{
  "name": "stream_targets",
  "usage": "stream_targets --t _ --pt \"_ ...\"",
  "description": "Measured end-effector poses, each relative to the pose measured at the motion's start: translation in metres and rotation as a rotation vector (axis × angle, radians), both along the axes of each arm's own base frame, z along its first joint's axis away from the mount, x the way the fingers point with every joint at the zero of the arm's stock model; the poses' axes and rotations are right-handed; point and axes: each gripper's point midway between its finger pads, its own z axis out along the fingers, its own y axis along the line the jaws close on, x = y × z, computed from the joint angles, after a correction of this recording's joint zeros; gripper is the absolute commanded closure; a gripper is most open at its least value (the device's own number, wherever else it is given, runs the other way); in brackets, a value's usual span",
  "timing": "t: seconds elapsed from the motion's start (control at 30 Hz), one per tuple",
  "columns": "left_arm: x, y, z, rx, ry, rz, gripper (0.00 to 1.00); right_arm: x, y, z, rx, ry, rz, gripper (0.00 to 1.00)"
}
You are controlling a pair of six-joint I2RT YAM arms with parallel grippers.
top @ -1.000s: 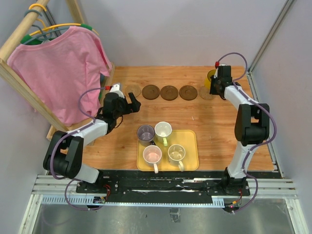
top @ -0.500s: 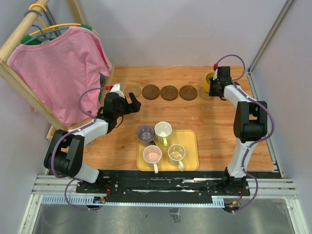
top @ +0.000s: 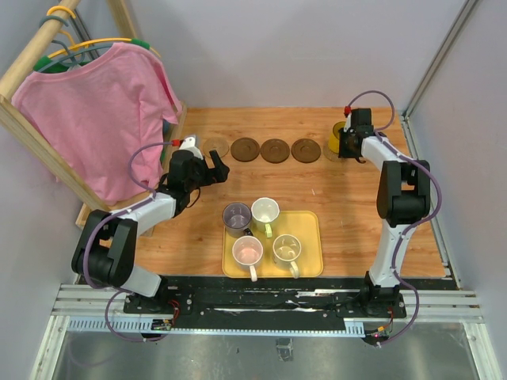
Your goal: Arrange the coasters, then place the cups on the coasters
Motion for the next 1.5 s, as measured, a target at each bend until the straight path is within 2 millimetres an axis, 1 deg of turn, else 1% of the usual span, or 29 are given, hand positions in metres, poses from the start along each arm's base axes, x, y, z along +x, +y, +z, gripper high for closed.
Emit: stream_targets --t 0.13,0.37,1.03,1.5 --pt "0.0000 -0.0001 -0.0022 0.001 0.005 0.000 0.00 0.0014 0.0006 0.0011 0.002 -0.001 0.003 0.99" --pt "0.0000 -0.0001 -0.0044 0.003 0.010 0.000 0.00 -0.0004 0.0008 -0.0061 0.003 0.020 0.004 0.99" --pt "0.0000 -0.0001 -0.0044 0.003 0.010 0.000 0.00 -0.0008 0.0021 -0.0069 0.000 0.022 0.008 0.99" --pt "0.0000 -0.0004 -0.0043 -0.001 0.011 0.001 0.00 -0.0010 0.0068 -0.0068 -0.008 0.021 0.015 0.99"
